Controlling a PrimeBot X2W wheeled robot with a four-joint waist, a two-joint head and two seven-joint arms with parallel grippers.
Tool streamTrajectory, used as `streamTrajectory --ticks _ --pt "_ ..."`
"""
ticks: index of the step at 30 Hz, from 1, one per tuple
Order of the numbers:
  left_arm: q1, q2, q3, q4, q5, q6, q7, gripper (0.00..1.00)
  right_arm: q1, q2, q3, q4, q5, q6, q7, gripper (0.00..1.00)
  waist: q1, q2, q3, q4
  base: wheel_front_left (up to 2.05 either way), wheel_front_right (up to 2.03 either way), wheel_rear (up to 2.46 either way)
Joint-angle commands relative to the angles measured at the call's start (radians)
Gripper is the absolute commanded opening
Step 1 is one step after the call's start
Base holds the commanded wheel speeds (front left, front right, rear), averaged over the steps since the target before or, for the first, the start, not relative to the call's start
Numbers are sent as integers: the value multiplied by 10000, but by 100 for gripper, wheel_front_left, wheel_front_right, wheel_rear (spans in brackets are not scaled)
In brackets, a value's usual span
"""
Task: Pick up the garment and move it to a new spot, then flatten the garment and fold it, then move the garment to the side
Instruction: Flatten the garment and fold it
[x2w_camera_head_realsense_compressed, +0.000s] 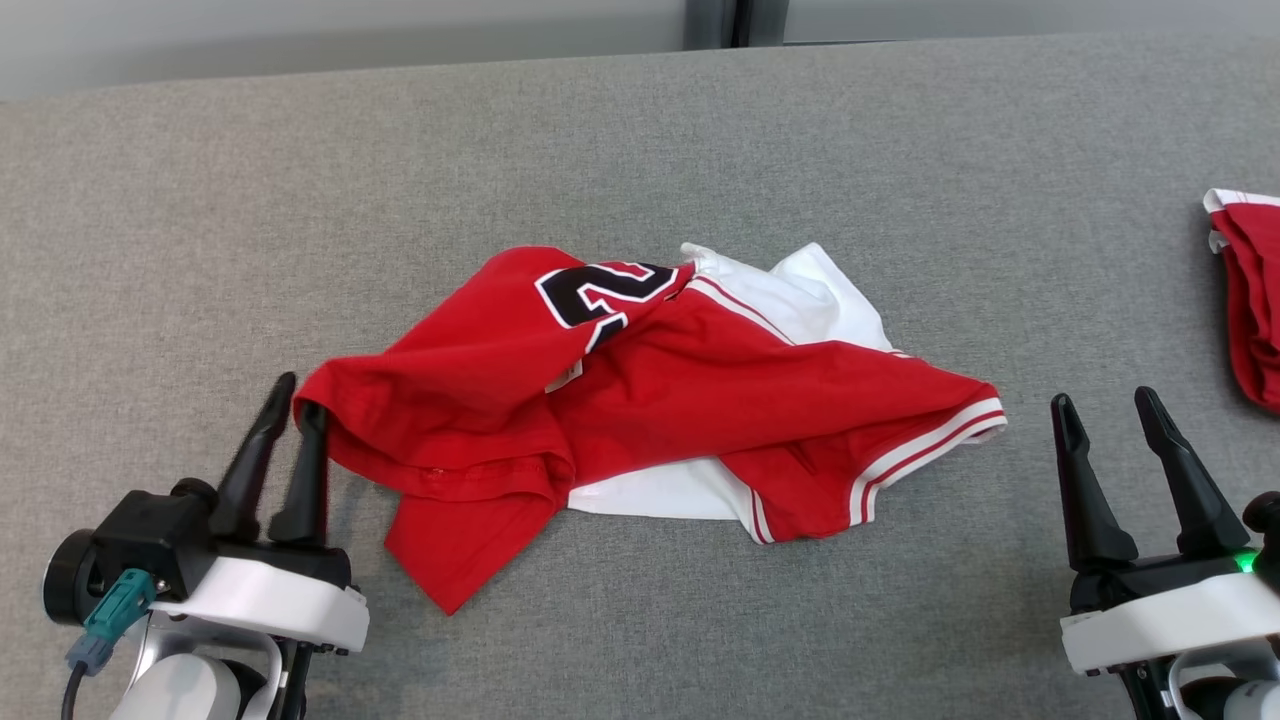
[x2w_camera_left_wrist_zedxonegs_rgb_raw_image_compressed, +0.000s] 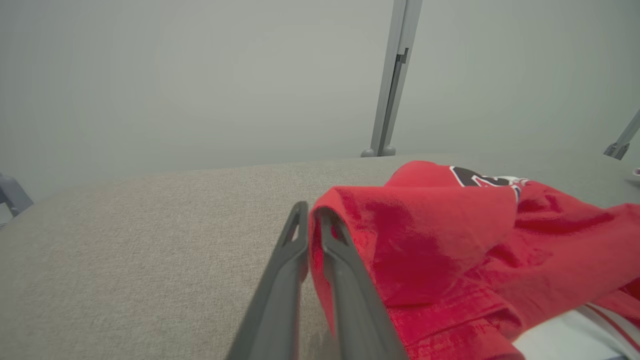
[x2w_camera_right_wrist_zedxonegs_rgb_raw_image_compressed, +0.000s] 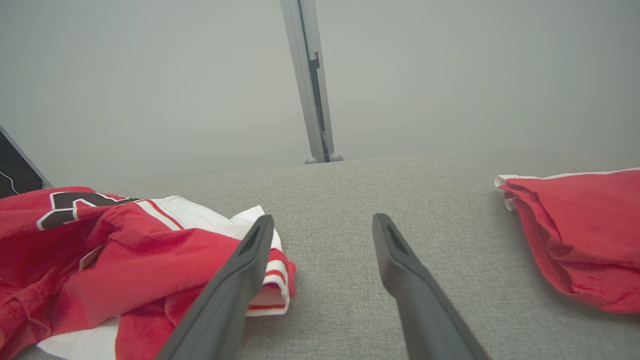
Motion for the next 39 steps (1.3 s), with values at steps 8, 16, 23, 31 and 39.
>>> streamTrajectory --ticks 8,16,23,31,39 --pt "143 -129 198 623 -324 2 -225 100 191 -29 54 -29 -42 0 -2 100 0 -1 -319 -130 0 0 0" --pt "748 -91 438 803 -676 52 -317 100 317 -52 -54 -64 -106 0 77 100 0 -1 -622 -53 0 0 0" --pt "1281 -143 619 772 -909 111 -435 100 482 -46 -174 -119 -110 0 170 100 0 -1 -936 87 0 0 0" --pt "1429 -80 542 174 -779 -218 -566 100 650 -65 -204 -225 -164 0 321 100 0 -1 -1235 189 0 0 0" --pt "1500 -52 313 -333 -749 -292 -459 100 838 -66 -189 -325 -219 0 465 100 0 -1 -1475 125 0 0 0"
